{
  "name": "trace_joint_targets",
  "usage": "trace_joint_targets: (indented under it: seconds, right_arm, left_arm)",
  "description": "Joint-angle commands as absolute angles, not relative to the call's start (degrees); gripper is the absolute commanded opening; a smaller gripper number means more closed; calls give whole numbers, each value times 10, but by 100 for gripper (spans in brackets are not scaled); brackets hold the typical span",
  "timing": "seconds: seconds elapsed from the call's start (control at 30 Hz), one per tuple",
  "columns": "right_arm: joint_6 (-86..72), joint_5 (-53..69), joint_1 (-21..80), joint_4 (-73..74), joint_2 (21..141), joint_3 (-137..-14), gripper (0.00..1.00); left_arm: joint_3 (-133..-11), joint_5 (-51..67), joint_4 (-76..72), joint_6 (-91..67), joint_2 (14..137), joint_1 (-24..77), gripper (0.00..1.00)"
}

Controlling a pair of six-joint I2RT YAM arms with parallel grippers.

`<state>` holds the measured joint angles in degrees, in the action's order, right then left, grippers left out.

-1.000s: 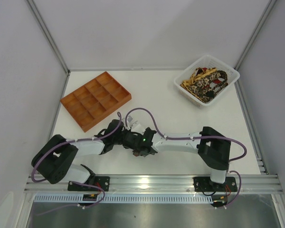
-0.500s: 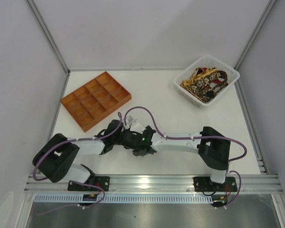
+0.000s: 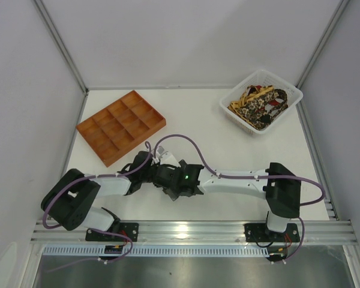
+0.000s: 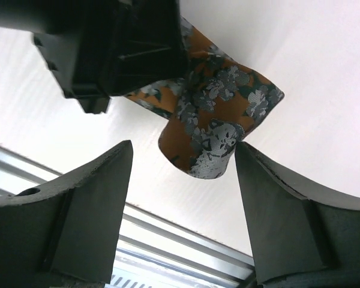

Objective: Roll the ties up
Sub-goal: Roll the tie

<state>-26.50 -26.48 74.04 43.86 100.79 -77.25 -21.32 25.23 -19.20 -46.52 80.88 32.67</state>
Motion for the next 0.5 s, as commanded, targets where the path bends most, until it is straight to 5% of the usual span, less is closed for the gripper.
trace_joint_targets:
  seconds: [0.0, 0.33, 0.47]
  right_arm:
    - [-265, -225, 729, 403, 985, -768, 74]
    - [-268, -145, 687, 313, 971, -709, 73]
    - [-273, -104, 668, 276, 955, -690, 72]
  left_arm:
    - [-209, 247, -217, -469, 798, 323, 9]
    - [-211, 188, -128, -444, 740, 323, 10]
    - [-221, 153, -71, -426, 696, 323, 17]
